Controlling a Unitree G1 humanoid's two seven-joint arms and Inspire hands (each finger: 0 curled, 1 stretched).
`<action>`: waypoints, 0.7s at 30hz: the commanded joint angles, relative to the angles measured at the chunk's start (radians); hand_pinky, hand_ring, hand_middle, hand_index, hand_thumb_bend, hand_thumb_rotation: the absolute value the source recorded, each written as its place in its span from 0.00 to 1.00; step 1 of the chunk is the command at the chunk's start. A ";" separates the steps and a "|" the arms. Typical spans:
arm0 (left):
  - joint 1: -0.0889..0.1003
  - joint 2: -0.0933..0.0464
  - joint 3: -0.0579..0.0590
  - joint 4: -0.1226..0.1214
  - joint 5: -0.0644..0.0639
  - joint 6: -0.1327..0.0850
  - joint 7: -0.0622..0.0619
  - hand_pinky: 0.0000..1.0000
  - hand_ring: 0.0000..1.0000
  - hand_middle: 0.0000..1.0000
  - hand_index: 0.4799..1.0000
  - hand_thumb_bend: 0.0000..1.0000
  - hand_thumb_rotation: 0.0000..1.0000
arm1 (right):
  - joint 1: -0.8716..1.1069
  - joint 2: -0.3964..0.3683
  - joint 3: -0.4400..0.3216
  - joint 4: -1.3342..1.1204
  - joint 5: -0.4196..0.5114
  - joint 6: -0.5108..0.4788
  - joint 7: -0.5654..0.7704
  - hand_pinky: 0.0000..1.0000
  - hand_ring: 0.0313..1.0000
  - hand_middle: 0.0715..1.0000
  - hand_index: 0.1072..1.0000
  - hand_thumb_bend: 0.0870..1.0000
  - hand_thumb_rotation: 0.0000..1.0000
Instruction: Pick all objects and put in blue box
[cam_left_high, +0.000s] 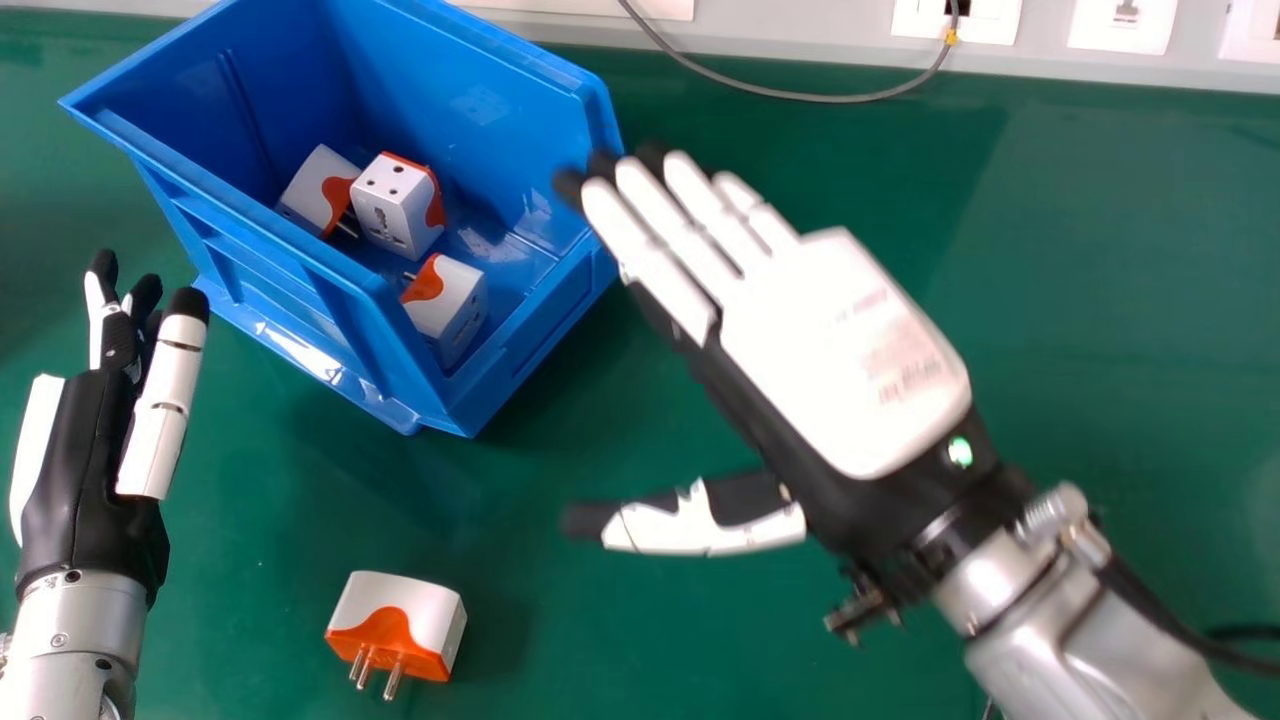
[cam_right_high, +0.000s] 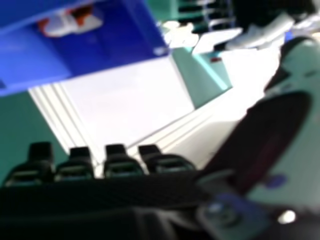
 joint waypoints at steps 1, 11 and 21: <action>0.005 0.001 0.009 -0.011 0.000 -0.032 0.004 1.00 1.00 1.00 1.00 0.40 0.90 | 0.033 -0.024 -0.016 -0.030 0.001 -0.051 -0.016 0.98 1.00 1.00 0.99 0.45 0.65; 0.026 0.021 0.008 0.020 0.028 -0.091 -0.001 1.00 1.00 1.00 1.00 0.42 0.93 | 0.010 -0.134 -0.016 0.040 0.080 -0.286 0.067 0.97 0.98 0.98 0.94 0.43 0.63; 0.040 0.023 0.012 0.017 0.021 -0.091 -0.004 1.00 1.00 1.00 1.00 0.45 0.95 | -0.154 -0.072 0.049 0.148 0.064 -0.410 0.141 0.90 0.94 0.94 0.89 0.43 0.52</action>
